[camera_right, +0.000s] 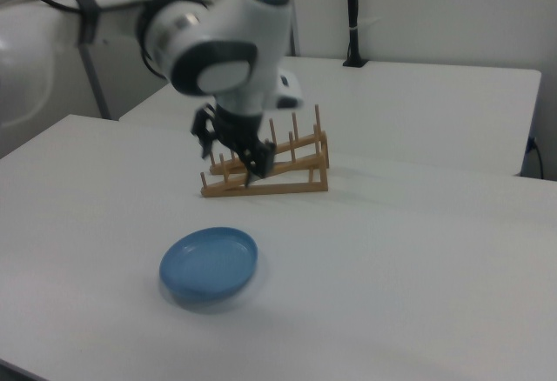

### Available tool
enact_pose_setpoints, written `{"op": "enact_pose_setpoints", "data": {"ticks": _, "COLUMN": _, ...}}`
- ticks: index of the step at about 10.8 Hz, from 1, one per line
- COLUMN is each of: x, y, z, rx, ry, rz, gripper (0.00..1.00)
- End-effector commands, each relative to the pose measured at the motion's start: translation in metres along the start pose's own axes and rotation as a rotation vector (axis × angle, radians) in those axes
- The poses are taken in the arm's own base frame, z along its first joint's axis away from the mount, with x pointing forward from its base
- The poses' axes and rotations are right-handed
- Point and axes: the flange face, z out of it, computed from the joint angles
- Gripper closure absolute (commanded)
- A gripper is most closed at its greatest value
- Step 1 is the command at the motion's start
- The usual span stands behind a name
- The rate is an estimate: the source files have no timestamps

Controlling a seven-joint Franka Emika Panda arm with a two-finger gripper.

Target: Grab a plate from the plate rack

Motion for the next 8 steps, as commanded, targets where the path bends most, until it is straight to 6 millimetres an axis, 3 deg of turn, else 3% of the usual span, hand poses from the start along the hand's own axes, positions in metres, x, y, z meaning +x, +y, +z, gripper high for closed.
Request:
{"op": "enact_pose_setpoints", "data": {"ticks": 1, "x": -0.016, "y": -0.081, "z": -0.048, "rx": -0.014, "ry": 0.016, "rz": 0.180, "gripper": 0.00}}
{"op": "enact_pose_setpoints", "data": {"ticks": 3, "x": -0.023, "y": -0.139, "z": -0.059, "rx": -0.173, "ry": 0.040, "rz": 0.299, "gripper": 0.00}}
{"op": "enact_pose_setpoints", "data": {"ticks": 4, "x": -0.023, "y": -0.167, "z": -0.052, "rx": -0.251, "ry": 0.057, "rz": 0.338, "gripper": 0.00}}
{"op": "enact_pose_setpoints", "data": {"ticks": 5, "x": -0.021, "y": -0.183, "z": -0.048, "rx": -0.321, "ry": 0.080, "rz": 0.312, "gripper": 0.00}}
{"op": "enact_pose_setpoints", "data": {"ticks": 8, "x": -0.017, "y": -0.184, "z": -0.049, "rx": -0.444, "ry": 0.074, "rz": 0.058, "gripper": 0.00}}
